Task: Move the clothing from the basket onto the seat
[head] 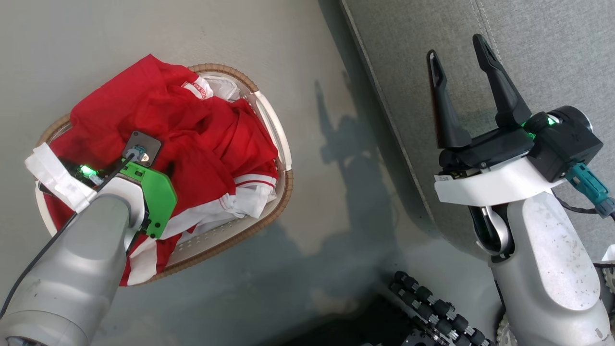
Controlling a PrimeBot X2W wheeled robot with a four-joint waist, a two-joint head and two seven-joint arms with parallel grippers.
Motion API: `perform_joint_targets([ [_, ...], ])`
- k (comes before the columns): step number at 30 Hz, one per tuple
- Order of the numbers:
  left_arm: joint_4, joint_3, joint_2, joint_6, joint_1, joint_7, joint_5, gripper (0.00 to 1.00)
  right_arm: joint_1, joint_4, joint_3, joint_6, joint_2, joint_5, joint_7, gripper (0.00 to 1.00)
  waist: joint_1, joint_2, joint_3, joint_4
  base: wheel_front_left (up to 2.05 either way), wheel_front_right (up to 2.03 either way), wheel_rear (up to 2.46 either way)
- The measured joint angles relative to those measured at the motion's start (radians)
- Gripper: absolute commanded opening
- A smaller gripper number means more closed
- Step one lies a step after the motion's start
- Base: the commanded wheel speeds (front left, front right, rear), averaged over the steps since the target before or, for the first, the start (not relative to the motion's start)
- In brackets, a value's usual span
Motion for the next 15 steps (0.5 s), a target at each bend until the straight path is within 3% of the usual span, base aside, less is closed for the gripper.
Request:
perform_joint_targets([
  [7, -0.022, -0.070, 0.022, 0.000, 0.001, 0.091, -0.106, 1.00, -0.011, -0.003, 0.001, 0.000, 0.000, 0.009, 0.000, 1.00, 0.0000, 0.0000, 0.000, -0.004, 0.00, 0.00, 0.00],
  [8, -0.025, -0.078, 0.024, 0.000, 0.001, 0.100, -0.117, 0.57, -0.012, -0.004, 0.001, 0.000, 0.000, 0.010, 0.000, 1.00, 0.0000, 0.0000, 0.000, -0.003, 0.00, 0.00, 0.00],
  [10, -0.032, -0.098, 0.031, 0.000, 0.002, 0.121, -0.144, 0.00, -0.016, -0.004, 0.001, 0.000, 0.000, 0.010, 0.000, 1.00, 0.0000, 0.0000, -0.002, -0.002, 0.00, 0.00, 0.00],
  [15, -0.039, -0.135, 0.045, 0.000, 0.003, 0.134, -0.189, 0.00, -0.020, -0.008, -0.002, 0.000, 0.000, 0.012, 0.000, 1.00, 0.0000, 0.0000, -0.008, 0.002, 0.00, 0.00, 0.00],
])
